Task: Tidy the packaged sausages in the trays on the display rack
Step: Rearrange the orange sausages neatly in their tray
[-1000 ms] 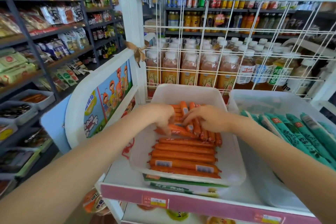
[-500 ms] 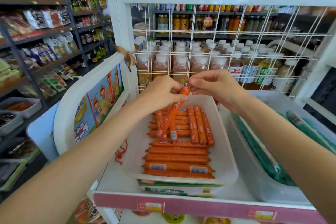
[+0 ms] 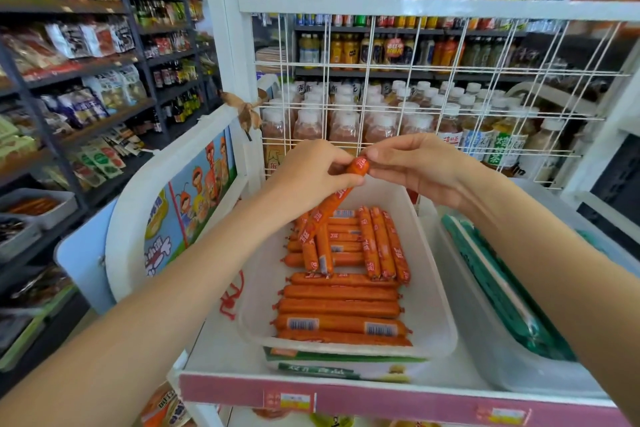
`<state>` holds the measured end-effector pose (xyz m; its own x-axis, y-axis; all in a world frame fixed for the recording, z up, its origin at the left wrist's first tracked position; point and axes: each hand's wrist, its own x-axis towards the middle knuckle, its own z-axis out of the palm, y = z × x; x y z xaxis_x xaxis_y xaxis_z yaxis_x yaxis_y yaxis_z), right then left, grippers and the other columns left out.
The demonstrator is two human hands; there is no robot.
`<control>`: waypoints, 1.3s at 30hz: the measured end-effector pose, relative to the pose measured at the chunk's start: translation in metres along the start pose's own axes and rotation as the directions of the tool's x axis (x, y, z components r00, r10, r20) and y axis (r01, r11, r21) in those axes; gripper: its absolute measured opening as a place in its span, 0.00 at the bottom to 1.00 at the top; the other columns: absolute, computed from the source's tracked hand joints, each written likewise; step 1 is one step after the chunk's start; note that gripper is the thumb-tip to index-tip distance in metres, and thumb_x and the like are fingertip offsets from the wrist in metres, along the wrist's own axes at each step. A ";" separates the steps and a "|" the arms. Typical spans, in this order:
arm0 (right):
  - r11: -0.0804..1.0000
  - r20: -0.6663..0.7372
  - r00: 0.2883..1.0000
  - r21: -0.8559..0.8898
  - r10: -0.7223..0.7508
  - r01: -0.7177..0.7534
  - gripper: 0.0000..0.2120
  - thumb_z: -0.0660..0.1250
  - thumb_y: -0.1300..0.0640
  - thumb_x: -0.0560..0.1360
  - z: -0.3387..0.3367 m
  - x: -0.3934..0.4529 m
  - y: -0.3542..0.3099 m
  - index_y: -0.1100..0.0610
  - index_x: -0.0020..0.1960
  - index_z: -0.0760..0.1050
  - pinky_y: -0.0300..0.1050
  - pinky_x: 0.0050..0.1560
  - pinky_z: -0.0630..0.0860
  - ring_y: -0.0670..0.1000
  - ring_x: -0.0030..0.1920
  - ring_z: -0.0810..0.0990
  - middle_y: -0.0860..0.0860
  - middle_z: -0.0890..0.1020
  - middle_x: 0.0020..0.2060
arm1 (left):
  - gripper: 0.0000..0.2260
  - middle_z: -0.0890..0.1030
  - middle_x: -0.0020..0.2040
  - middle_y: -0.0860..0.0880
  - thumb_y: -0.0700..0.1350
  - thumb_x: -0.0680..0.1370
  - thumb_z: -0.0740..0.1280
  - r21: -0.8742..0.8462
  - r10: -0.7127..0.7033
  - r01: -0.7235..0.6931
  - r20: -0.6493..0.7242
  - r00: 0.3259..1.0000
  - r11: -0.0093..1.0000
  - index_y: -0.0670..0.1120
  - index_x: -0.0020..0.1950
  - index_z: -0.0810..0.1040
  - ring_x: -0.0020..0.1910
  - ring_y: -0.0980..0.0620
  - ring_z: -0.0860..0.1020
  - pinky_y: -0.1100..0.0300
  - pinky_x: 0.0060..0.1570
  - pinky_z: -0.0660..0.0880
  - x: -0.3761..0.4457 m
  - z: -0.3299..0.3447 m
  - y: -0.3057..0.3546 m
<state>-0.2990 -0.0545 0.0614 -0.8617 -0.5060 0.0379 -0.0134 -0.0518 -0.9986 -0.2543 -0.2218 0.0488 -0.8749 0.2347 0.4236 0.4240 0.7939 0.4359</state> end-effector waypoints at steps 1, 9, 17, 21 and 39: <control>1.000 0.001 1.000 0.015 -0.004 0.004 0.08 0.68 0.64 0.66 -0.001 0.000 0.000 0.65 0.45 0.78 0.33 0.40 0.78 0.45 0.39 0.83 0.52 0.84 0.35 | 0.09 0.81 0.33 0.50 0.49 0.74 0.68 0.000 0.007 -0.007 -0.001 1.000 1.000 0.46 0.46 0.83 0.32 0.55 0.77 0.63 0.36 0.71 0.000 -0.001 0.000; 0.995 0.031 0.995 0.025 -0.093 0.092 0.06 0.66 0.68 0.68 -0.004 -0.003 0.004 0.65 0.43 0.80 0.34 0.40 0.78 0.47 0.39 0.83 0.53 0.84 0.36 | 0.09 0.83 0.39 0.46 0.48 0.75 0.67 -0.019 0.035 -0.035 0.018 0.999 0.999 0.45 0.49 0.83 0.39 0.50 0.80 0.50 0.46 0.76 -0.002 -0.002 0.002; 0.820 0.105 0.986 -0.548 -0.131 0.167 0.11 0.72 0.62 0.69 -0.005 -0.009 0.012 0.55 0.50 0.77 0.36 0.46 0.79 0.46 0.43 0.83 0.51 0.83 0.44 | 0.05 0.81 0.42 0.49 0.43 0.77 0.65 -0.690 -0.499 0.306 -0.092 0.862 0.656 0.43 0.48 0.79 0.42 0.54 0.81 0.62 0.43 0.80 0.017 -0.018 -0.014; 0.730 0.181 0.982 -0.664 -0.055 0.163 0.18 0.74 0.61 0.66 0.011 -0.011 0.024 0.50 0.46 0.67 0.41 0.44 0.81 0.50 0.41 0.84 0.52 0.83 0.41 | 0.07 0.82 0.47 0.45 0.43 0.77 0.66 -0.838 -0.614 0.311 -0.035 0.788 0.448 0.41 0.51 0.78 0.44 0.51 0.81 0.65 0.37 0.80 0.024 -0.020 -0.022; 0.647 0.141 0.888 -0.637 -0.437 0.420 0.18 0.74 0.63 0.67 0.008 -0.012 0.012 0.56 0.55 0.74 0.44 0.46 0.79 0.47 0.39 0.82 0.52 0.83 0.42 | 0.21 0.82 0.48 0.46 0.39 0.75 0.67 -0.858 -0.377 0.415 0.292 0.879 0.303 0.45 0.67 0.70 0.40 0.51 0.83 0.62 0.38 0.80 0.018 -0.017 -0.004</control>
<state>-0.2848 -0.0565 0.0494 -0.6879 -0.5481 0.4758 -0.6932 0.3022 -0.6543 -0.2675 -0.2302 0.0685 -0.9972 0.0702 -0.0239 -0.0338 -0.1428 0.9892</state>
